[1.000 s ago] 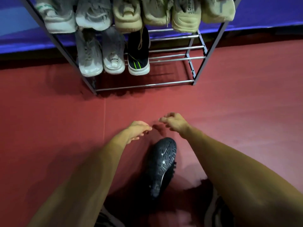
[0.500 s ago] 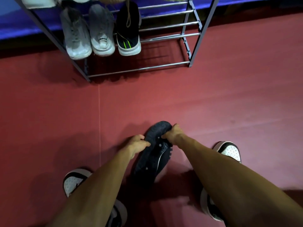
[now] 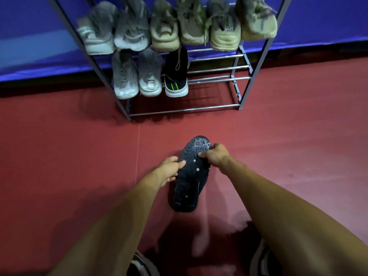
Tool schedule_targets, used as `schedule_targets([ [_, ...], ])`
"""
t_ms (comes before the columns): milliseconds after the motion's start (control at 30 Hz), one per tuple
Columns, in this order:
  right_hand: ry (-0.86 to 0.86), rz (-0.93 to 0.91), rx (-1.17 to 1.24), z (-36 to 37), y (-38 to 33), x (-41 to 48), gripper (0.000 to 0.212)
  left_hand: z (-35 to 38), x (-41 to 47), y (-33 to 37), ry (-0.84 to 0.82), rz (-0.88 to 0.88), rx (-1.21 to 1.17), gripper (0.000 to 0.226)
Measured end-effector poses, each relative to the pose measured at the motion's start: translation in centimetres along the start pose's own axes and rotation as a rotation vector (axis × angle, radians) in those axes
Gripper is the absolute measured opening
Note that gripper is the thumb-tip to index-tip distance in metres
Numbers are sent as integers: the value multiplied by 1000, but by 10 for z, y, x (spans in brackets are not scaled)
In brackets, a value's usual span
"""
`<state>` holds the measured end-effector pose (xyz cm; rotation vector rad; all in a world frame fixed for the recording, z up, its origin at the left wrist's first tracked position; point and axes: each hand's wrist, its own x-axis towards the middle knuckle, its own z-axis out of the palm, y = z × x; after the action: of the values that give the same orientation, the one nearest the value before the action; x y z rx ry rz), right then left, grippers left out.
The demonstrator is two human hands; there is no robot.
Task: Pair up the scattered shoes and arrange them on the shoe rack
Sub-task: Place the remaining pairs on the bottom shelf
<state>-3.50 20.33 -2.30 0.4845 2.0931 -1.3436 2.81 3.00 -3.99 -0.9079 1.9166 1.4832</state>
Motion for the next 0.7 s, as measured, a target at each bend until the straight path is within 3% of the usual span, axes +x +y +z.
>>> schedule_targets([
  [200, 0, -201, 27, -31, -67, -22, 20, -27, -19, 61, -7, 187, 77, 37],
  [333, -42, -291, 31, -54, -105, -41, 25, -41, -38, 103, -44, 328, 181, 18],
  [467, -91, -343, 4, -69, -142, -60, 25, -60, -61, 138, 28, 441, 228, 18],
  [567, -117, -339, -5, -78, -165, -75, 30, -66, -77, 158, 83, 473, 238, 18],
  [700, -99, -387, -28, -90, -186, -96, 43, -59, -96, 183, 61, 376, 109, 36],
])
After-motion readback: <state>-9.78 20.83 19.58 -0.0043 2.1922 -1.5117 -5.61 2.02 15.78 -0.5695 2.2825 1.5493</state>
